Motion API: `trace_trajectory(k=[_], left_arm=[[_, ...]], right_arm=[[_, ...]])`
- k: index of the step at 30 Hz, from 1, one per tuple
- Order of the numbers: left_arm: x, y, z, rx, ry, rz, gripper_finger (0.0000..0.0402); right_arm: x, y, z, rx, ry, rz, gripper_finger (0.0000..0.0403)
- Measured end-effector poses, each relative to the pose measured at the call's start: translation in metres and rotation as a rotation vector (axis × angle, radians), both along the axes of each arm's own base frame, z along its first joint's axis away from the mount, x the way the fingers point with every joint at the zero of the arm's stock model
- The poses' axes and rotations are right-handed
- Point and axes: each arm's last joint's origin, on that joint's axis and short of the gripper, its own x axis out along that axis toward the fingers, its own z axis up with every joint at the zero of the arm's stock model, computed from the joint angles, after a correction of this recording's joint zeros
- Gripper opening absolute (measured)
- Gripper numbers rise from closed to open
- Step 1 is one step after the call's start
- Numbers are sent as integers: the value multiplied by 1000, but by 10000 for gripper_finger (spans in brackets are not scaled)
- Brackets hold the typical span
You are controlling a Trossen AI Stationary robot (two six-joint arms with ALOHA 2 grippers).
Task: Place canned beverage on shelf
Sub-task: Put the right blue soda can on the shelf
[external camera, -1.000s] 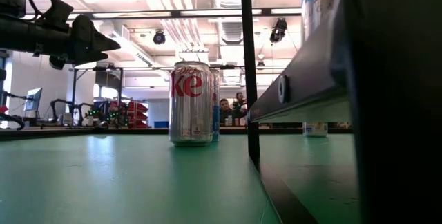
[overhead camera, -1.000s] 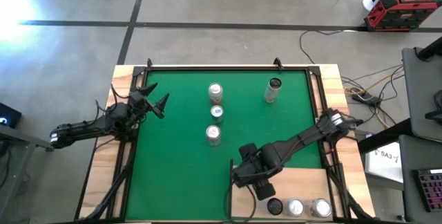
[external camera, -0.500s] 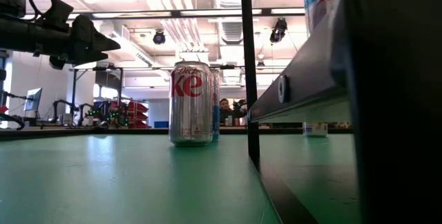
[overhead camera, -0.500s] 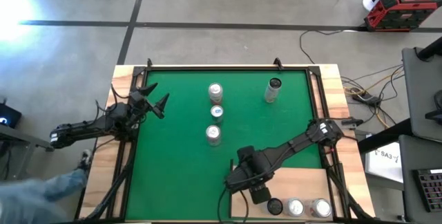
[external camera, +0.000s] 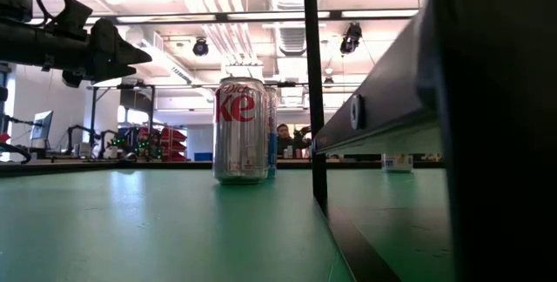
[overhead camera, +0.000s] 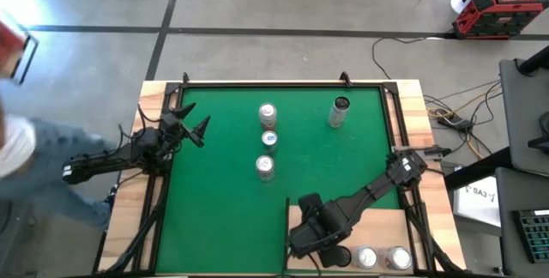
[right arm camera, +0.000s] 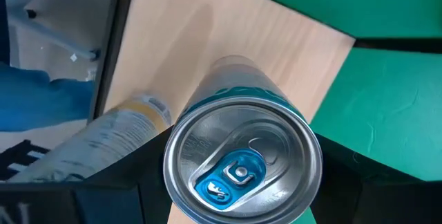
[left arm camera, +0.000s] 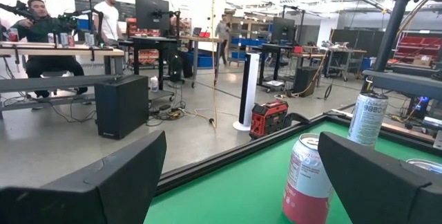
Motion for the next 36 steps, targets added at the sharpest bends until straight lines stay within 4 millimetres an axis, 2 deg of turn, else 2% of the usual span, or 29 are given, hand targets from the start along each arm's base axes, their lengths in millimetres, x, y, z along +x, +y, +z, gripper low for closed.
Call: trace_trajectory(k=[9,21,36], left_arm=[[0,0,0,0,1,0,363],[0,0,0,0,1,0,363],[0,0,0,0,0,0,363]], right_arm=[[2,9,2,22,-76,29,240],[-6,28,2,46,-105,77,240],[-2,32,1,76,-136,36,244]])
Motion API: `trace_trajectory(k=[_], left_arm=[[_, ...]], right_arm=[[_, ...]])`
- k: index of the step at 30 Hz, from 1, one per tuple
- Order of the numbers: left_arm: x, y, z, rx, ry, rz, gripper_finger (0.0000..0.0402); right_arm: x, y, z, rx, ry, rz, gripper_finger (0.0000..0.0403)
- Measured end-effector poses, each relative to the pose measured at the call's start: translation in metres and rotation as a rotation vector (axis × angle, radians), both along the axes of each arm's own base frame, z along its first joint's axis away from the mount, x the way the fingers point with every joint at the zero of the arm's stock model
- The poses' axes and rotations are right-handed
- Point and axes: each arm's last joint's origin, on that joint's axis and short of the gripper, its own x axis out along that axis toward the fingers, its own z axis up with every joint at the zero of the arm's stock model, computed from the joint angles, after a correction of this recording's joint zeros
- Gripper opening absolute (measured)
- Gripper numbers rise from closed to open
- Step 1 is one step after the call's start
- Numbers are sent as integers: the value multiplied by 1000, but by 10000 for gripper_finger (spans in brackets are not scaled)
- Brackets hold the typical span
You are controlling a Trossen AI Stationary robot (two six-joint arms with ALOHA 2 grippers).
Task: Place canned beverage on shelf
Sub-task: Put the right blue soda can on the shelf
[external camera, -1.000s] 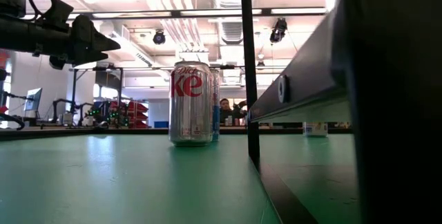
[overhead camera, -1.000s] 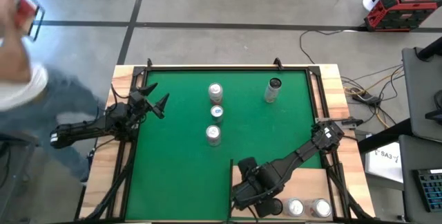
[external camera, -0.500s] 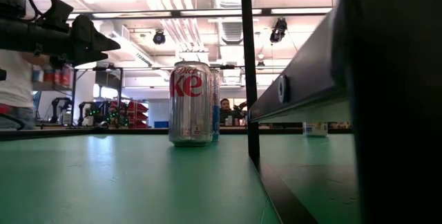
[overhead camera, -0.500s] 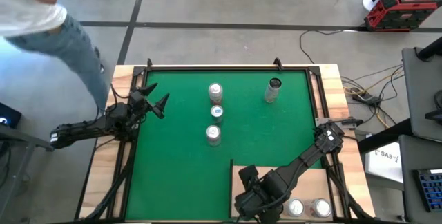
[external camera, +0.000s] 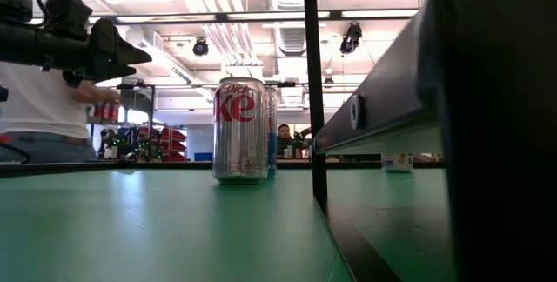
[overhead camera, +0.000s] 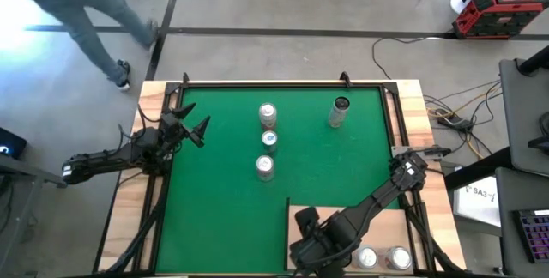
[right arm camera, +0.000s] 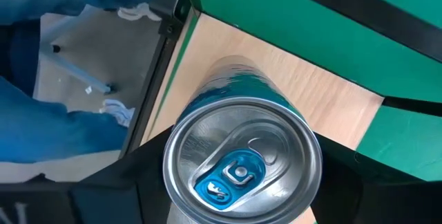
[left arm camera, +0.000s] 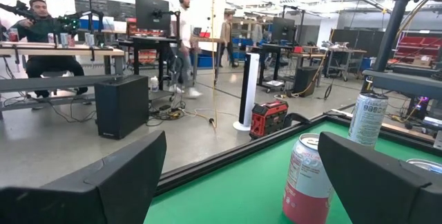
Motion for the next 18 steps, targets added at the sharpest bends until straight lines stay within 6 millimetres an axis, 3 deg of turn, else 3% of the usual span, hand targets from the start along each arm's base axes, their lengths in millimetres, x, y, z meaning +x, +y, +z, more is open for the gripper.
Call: trace_trajectory(k=[18], left_arm=[[0,0,0,0,0,0,363]], right_arm=[[4,3,-9,6,24,-49,269]])
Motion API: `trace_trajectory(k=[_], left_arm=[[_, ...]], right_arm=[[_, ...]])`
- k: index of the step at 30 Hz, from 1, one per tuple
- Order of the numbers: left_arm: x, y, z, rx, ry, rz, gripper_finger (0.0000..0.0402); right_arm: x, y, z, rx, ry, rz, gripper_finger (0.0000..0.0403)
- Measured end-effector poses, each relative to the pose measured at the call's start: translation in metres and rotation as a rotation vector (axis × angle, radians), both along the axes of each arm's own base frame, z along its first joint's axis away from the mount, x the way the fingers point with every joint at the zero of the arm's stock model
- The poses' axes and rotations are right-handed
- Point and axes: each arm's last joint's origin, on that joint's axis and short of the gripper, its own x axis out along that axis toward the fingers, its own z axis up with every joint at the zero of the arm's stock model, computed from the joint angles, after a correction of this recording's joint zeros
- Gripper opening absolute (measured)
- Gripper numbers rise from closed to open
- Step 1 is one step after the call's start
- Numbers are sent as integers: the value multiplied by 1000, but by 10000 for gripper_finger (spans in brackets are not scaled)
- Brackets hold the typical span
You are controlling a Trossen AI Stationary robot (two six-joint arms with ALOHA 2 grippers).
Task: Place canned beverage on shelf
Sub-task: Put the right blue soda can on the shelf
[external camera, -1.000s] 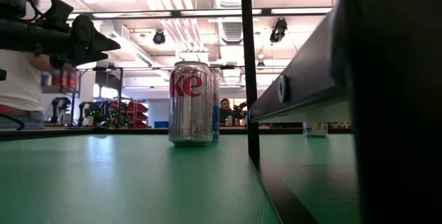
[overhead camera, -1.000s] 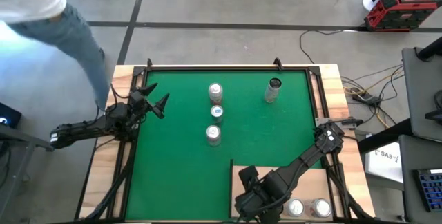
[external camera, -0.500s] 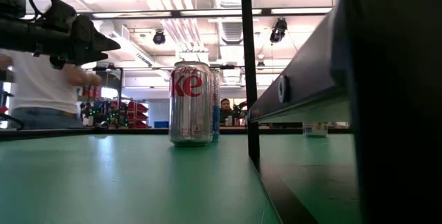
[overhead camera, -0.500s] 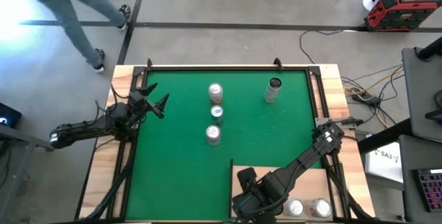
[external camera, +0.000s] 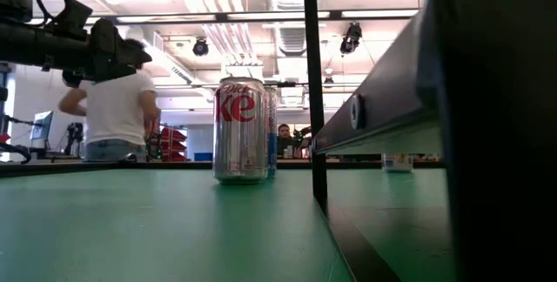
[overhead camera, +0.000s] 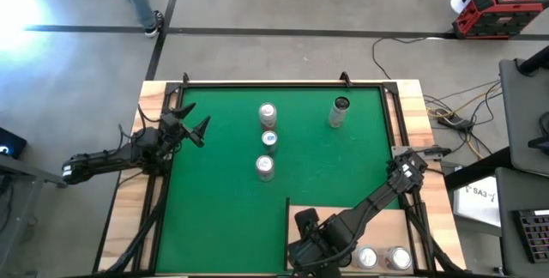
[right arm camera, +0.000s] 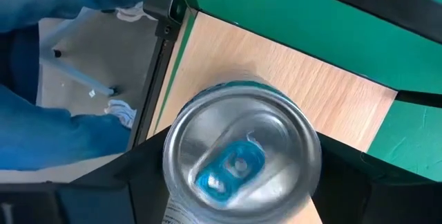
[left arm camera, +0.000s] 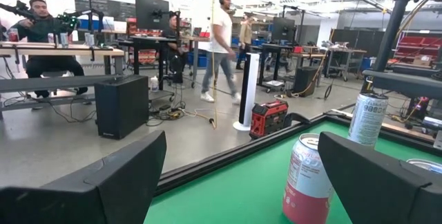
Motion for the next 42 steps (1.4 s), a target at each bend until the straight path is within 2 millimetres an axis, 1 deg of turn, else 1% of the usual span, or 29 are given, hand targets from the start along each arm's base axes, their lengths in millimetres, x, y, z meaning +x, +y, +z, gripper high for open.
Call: trace_trajectory(k=[11,14,25,36,42], left_arm=[[0,0,0,0,0,0,363],[0,0,0,0,0,0,363],[0,0,0,0,0,0,363],[0,0,0,0,0,0,363],[0,0,0,0,0,0,363]], right_arm=[[0,1,0,9,6,-28,272],[-1,1,0,15,14,-62,272],[2,-3,0,55,55,-302,274],[0,-4,2,99,112,-534,274],[0,-4,2,138,148,-731,274]])
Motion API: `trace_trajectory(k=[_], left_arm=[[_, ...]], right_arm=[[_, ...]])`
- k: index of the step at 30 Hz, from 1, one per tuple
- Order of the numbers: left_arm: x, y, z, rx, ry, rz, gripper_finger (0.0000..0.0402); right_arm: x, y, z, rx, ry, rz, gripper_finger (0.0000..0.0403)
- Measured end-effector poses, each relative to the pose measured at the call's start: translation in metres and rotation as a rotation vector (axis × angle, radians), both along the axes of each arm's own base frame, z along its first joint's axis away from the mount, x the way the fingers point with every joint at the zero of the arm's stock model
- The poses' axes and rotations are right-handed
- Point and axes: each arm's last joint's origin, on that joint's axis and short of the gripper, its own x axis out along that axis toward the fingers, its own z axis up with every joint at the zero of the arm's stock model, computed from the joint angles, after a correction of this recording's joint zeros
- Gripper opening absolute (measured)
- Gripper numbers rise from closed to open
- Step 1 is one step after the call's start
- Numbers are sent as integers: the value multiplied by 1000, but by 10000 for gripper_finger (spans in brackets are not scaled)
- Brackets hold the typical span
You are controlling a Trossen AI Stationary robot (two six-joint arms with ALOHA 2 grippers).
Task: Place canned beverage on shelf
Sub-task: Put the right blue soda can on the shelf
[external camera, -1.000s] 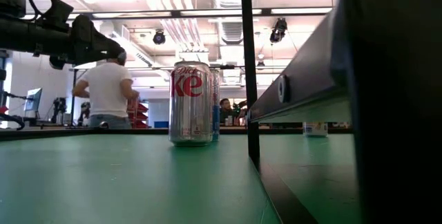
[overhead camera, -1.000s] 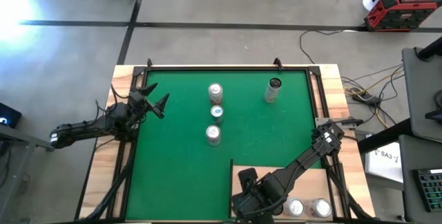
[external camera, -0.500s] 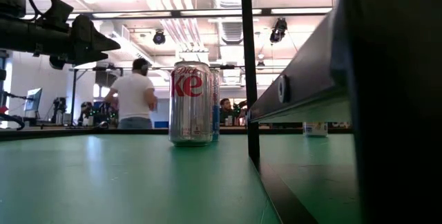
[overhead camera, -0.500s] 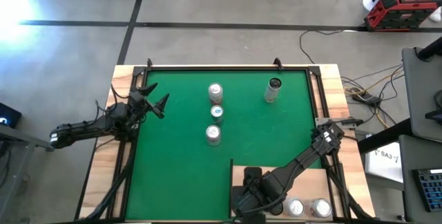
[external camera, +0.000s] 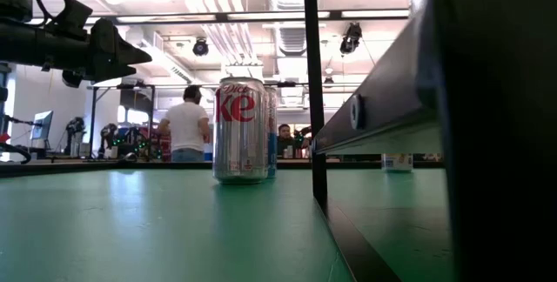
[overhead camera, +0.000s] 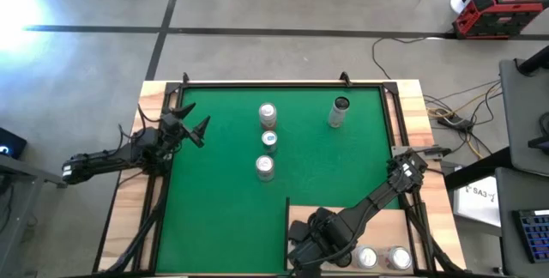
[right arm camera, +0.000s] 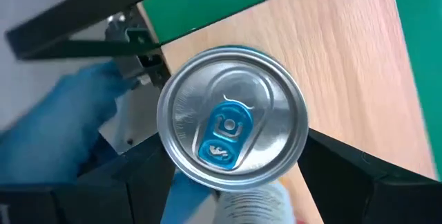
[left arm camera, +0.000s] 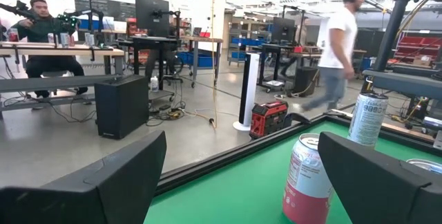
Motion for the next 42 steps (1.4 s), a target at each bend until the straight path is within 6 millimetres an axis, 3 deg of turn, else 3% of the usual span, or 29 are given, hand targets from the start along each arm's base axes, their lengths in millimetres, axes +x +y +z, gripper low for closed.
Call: trace_trajectory(k=[8,28,35,42], left_arm=[[0,0,0,0,0,0,363],[0,0,0,0,0,0,363],[0,0,0,0,0,0,363],[0,0,0,0,0,0,363]], right_arm=[[-2,-2,0,19,53,-191,274],[2,1,1,128,84,-454,274],[7,-5,1,150,98,-591,274],[12,-13,1,151,97,-617,274]])
